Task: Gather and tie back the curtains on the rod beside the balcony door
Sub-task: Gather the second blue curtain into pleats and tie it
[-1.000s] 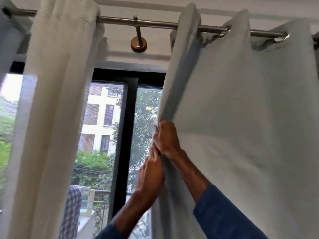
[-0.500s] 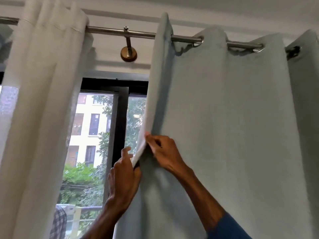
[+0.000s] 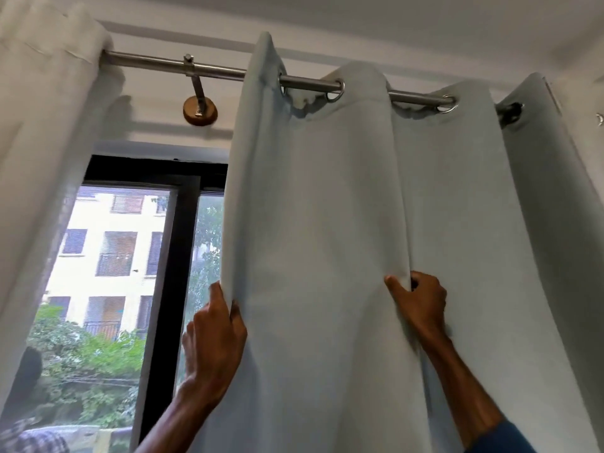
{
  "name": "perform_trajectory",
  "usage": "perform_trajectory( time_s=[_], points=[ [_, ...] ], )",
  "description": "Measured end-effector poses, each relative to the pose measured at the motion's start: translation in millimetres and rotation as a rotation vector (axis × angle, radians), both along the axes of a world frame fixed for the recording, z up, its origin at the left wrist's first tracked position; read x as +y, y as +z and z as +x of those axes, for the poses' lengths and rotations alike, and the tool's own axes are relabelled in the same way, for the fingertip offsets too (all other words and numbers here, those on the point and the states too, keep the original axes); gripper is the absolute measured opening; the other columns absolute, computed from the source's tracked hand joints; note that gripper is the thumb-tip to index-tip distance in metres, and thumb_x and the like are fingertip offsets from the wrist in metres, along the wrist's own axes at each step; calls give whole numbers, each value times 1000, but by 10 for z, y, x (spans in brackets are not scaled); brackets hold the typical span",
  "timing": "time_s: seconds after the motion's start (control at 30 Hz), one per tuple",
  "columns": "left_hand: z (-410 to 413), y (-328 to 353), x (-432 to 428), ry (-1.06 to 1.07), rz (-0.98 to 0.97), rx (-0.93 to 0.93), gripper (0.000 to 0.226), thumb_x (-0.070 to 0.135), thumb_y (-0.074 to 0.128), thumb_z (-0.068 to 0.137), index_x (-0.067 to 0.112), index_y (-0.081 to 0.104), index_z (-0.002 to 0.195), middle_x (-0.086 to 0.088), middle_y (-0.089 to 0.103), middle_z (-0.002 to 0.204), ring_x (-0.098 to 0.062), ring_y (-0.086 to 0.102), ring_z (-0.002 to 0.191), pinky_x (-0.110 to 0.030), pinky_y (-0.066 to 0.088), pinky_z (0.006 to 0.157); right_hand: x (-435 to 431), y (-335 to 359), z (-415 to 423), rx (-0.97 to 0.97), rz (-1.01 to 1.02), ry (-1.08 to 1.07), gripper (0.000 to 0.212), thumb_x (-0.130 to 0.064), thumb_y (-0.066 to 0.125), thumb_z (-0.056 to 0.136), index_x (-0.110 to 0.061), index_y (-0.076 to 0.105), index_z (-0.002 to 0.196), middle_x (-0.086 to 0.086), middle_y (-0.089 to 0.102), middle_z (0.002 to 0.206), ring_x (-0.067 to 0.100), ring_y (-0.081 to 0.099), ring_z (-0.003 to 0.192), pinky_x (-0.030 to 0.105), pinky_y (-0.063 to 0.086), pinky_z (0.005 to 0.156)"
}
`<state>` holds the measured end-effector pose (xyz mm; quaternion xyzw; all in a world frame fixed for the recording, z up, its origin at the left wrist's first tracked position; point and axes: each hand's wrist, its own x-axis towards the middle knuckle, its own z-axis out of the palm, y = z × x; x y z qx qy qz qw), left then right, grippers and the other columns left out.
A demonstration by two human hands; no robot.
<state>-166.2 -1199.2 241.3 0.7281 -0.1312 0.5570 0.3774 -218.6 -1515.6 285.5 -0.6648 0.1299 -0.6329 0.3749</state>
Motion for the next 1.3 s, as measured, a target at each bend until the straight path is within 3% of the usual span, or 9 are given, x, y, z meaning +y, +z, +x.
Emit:
perform_trajectory(
  time_s=[0.13, 0.27, 0.5, 0.67, 0.83, 0.97, 1.1, 1.2, 1.3],
  points=[
    [69, -48, -193, 26, 8, 23, 22, 19, 57, 94, 11, 46, 112, -19, 69, 81, -44, 67, 74, -37, 41, 58, 78, -182, 256, -193, -160, -191, 28, -17, 72, 89, -12, 60, 64, 13, 67, 65, 35, 64, 62, 29, 41, 59],
    [34, -73, -383, 8, 57, -1, 18, 9, 56, 91, 11, 53, 109, -15, 69, 77, -40, 70, 74, -37, 43, 56, 424, -226, 467, -234, -414, -198, 19, 5, 74, 81, -11, 70, 71, 10, 63, 65, 32, 64, 56, 28, 46, 53],
    [17, -30, -538, -131, 180, -69, 27, 16, 51, 89, 11, 60, 114, -14, 71, 80, -38, 68, 79, -38, 43, 57, 1256, 5, 401, -271, -636, -84, 9, -5, 58, 69, -12, 60, 64, 8, 57, 66, 32, 59, 54, 33, 43, 46],
    [35, 117, -568, -359, 120, -58, 12, 25, 53, 75, 27, 48, 64, 18, 61, 57, 13, 53, 59, -15, 34, 45, 1692, 44, 318, -216, -777, 12, 3, -12, 61, 67, -14, 60, 67, 7, 59, 69, 32, 60, 58, 35, 47, 50],
    [-47, 374, -501, -368, 77, -93, 14, 14, 59, 94, 16, 62, 107, 5, 70, 89, -21, 69, 85, -17, 36, 60, 1291, 33, 357, -143, -572, 141, 25, -20, 60, 82, -10, 54, 60, 11, 61, 62, 34, 61, 62, 37, 46, 55],
    [-213, 782, -583, -412, 70, -168, 32, 11, 55, 99, 1, 46, 128, -3, 66, 99, -21, 65, 80, -11, 47, 64, 1103, 310, 223, -257, -337, 169, 27, -39, 77, 81, -15, 64, 83, 3, 70, 80, 26, 67, 78, 37, 53, 69],
    [-224, 1257, -735, -383, 86, -276, 51, 11, 49, 100, 0, 27, 145, -23, 69, 103, -40, 69, 84, -49, 58, 74, 989, 1094, 107, -309, -241, 64, 42, -40, 75, 84, -6, 66, 108, 13, 72, 108, 34, 65, 103, 34, 48, 85],
    [-264, 1494, -842, -374, 112, -306, 63, 8, 48, 95, 0, 18, 150, -24, 69, 99, -42, 68, 81, -47, 57, 71, 1003, 1429, 38, -304, -248, 45, 21, -25, 68, 92, -7, 65, 83, 13, 73, 93, 32, 68, 90, 24, 36, 68],
    [-309, 1630, -902, -412, 188, -311, 61, 12, 43, 91, -7, 25, 146, -27, 68, 93, -46, 65, 82, -34, 41, 64, 1216, 1511, 33, -276, -421, -1, 25, -18, 64, 90, -4, 65, 70, 19, 71, 82, 38, 67, 80, 29, 32, 64]
  ],
)
